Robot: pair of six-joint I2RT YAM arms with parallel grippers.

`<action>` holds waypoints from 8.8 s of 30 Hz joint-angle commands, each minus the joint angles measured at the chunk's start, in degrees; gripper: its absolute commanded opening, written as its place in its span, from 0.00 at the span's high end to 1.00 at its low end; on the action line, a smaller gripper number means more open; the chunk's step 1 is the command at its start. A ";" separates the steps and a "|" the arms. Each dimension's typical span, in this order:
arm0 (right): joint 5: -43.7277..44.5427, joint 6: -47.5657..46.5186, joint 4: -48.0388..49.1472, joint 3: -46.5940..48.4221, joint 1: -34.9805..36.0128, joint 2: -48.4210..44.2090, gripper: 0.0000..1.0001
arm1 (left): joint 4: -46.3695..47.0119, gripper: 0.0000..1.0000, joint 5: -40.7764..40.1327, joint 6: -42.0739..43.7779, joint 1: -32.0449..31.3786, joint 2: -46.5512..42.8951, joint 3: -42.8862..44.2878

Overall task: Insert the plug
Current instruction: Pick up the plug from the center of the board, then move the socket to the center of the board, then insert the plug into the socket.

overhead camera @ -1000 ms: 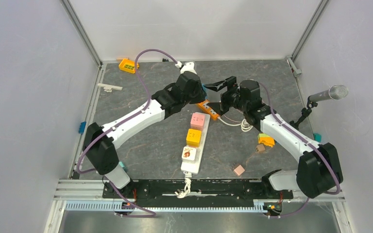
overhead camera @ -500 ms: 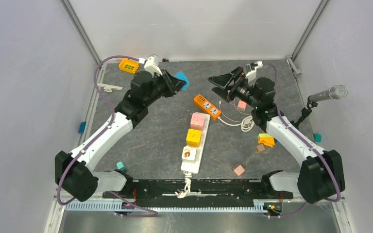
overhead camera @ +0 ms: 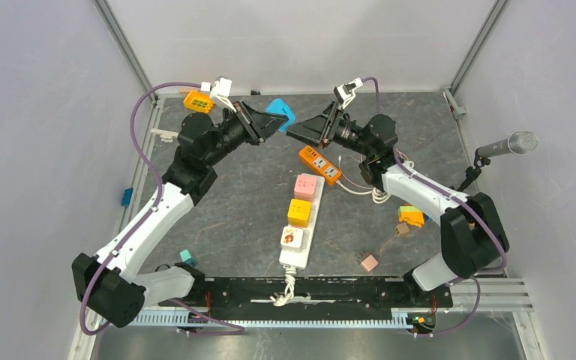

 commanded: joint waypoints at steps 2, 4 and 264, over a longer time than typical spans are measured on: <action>-1.98 4.16 12.74 3.96 -0.12 1.59 0.46 | 4.75 0.98 3.46 -4.62 0.04 -0.46 0.04; -1.80 4.20 13.34 4.32 -0.13 1.89 0.50 | 4.87 0.98 3.86 -4.92 0.03 -0.38 0.03; 5.59 -65.76 -79.77 9.37 -6.10 10.76 0.02 | -79.59 0.98 -26.35 3.95 -18.59 45.25 29.92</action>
